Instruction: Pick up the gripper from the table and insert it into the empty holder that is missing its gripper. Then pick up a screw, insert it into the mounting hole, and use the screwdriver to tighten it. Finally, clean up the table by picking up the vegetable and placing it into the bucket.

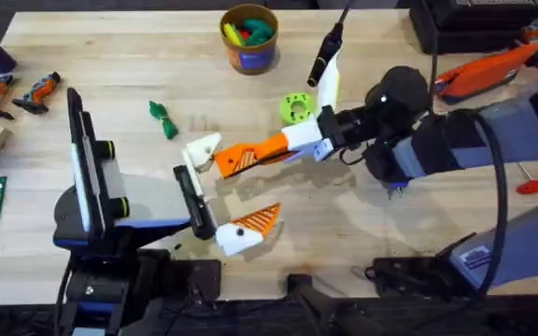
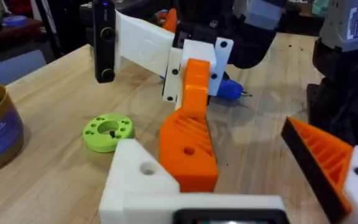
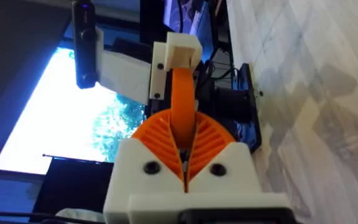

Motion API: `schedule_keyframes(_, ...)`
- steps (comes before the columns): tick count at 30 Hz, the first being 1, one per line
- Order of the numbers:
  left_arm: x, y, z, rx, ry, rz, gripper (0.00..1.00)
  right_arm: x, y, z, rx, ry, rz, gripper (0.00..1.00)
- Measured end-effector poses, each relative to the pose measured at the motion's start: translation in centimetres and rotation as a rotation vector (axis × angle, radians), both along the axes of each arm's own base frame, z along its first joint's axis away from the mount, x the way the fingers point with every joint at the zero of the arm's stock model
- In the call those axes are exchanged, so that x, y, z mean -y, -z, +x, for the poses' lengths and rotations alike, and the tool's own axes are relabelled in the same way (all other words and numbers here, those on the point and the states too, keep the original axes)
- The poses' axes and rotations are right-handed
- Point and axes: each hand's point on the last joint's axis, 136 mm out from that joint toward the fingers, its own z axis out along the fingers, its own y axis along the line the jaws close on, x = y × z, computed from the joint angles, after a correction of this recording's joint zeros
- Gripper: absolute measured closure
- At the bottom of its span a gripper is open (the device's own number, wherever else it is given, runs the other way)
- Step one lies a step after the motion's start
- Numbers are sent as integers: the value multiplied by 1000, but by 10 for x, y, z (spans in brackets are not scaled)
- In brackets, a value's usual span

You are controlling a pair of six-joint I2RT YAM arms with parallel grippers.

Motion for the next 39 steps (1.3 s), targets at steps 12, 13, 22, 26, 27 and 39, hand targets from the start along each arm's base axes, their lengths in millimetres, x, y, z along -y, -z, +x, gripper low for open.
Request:
schedule_keyframes(12, 0, 0, 0, 0, 0, 0, 15, -2, 0, -3, 9, -11, 3, 987)
schedule_keyframes(13, 0, 0, 0, 0, 0, 0, 15, -2, 0, -3, 8, -9, 3, 987)
schedule_keyframes(22, 0, 0, 0, 0, 0, 0, 15, -4, -1, 4, -16, 32, 1, 987)
schedule_keyframes(26, 0, 0, 0, -1, 0, 0, 15, -5, -1, 5, -22, 40, 0, 987)
schedule_keyframes(27, 0, 0, 0, -1, 0, 0, 15, -5, -1, 6, -23, 42, 0, 988)
schedule_keyframes(39, 0, 0, 1, 0, -4, 0, 16, -10, -3, 7, -40, 47, -3, 988)
